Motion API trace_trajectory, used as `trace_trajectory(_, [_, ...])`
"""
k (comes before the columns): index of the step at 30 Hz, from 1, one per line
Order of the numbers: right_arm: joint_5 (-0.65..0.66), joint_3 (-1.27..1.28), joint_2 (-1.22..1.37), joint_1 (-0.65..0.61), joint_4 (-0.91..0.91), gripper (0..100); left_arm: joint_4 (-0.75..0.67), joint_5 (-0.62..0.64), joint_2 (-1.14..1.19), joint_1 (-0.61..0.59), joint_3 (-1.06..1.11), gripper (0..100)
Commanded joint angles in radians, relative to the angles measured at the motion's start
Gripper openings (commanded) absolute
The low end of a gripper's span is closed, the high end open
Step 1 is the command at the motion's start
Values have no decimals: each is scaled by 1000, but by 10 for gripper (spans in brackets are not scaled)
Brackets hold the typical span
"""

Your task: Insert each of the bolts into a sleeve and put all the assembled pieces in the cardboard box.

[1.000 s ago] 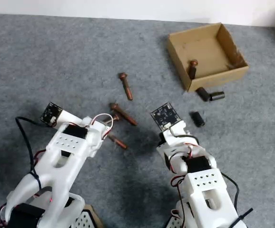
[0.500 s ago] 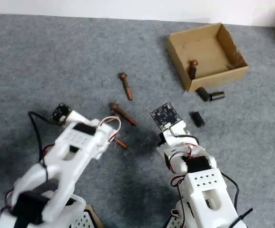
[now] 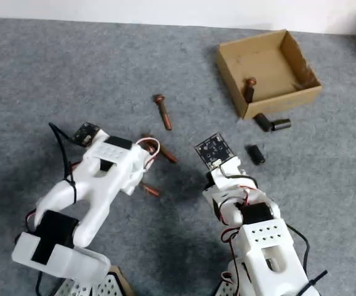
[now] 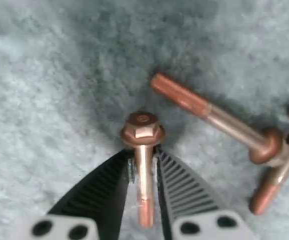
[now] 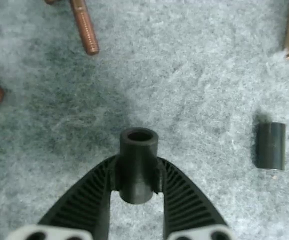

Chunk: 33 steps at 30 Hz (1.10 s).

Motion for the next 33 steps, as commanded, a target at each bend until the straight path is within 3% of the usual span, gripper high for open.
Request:
trace_trajectory(1, [11,10,-19,-7,-18,5,23,5,4,-58,-10,4])
trace_trajectory(8, [11,16,-19,-10,-19,5,32,3,-5,-48,-2,6])
trace_trajectory(12, [6,35,-24,-10,-67,5,189,-6,-16,-25,-82,6])
trace_trajectory(18, [3,71,-28,-10,-130,5,483,-149,-116,85,-205,6])
trace_trajectory(25, [-57,74,-65,-12,-137,5,503,-219,-341,163,-225,6])
trace_trajectory(33, [-66,262,-466,-12,-136,5,497,-431,-529,199,-168,6])
